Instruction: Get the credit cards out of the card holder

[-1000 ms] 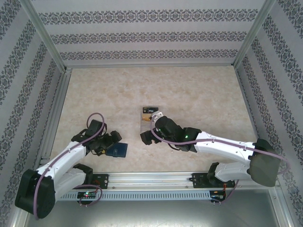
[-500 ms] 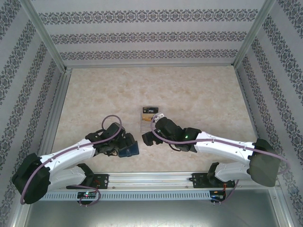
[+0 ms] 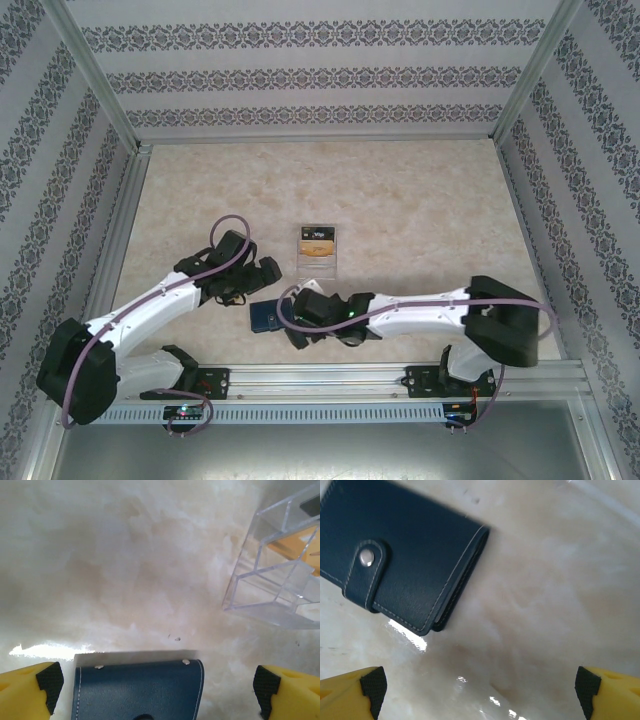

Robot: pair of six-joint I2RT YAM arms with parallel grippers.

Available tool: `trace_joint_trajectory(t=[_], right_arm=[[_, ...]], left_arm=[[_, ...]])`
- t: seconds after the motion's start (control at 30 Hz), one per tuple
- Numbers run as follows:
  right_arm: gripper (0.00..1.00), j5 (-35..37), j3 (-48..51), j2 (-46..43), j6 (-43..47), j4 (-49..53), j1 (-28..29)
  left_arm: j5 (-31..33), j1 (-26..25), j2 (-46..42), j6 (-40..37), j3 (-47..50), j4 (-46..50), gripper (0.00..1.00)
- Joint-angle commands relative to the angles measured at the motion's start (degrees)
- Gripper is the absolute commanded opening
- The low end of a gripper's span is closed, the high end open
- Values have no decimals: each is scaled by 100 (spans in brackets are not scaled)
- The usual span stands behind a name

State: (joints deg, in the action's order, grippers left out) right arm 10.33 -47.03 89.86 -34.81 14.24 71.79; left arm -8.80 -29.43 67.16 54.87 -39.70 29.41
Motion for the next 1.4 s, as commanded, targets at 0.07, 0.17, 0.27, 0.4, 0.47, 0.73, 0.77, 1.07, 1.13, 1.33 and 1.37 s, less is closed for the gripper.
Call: trace_joint_trajectory(t=[0.07, 0.17, 0.27, 0.4, 0.47, 0.73, 0.77, 1.07, 1.13, 1.33, 1.37], right_arm=[[98, 462, -664, 759, -223, 326, 178], [98, 873, -851, 925, -346, 611, 149], [98, 1160, -738, 851, -508, 734, -24], [98, 1285, -653, 813, -560, 747, -348], [98, 1262, -748, 888, -500, 752, -458], [98, 1204, -948, 1050, -562, 755, -525], [98, 1177, -963, 1067, -561, 740, -540], [98, 1094, -1087, 1123, -580, 688, -660], [98, 1087, -1088, 1096, -560, 692, -699], [98, 1054, -973, 890, -519, 665, -884], [98, 1048, -946, 835, -510, 668, -915]], left_arm=[[-339, 382, -59, -516, -73, 289, 99], [-375, 411, -119, -534, -50, 329, 99], [-480, 412, -158, -508, 38, 218, 99], [-764, 404, -138, -494, 192, -134, 99], [-1016, 410, -19, -528, 263, -441, 93], [-1444, 411, 661, -877, 311, -518, 70], [-1468, 411, 642, -862, 391, -516, 70], [-2196, 339, 142, -163, 1340, -1239, 71], [-2300, 266, 102, -47, 1432, -1395, 72], [-2321, -180, 122, 430, 1509, -2132, 73], [-2301, -268, 158, 517, 1510, -2278, 73]])
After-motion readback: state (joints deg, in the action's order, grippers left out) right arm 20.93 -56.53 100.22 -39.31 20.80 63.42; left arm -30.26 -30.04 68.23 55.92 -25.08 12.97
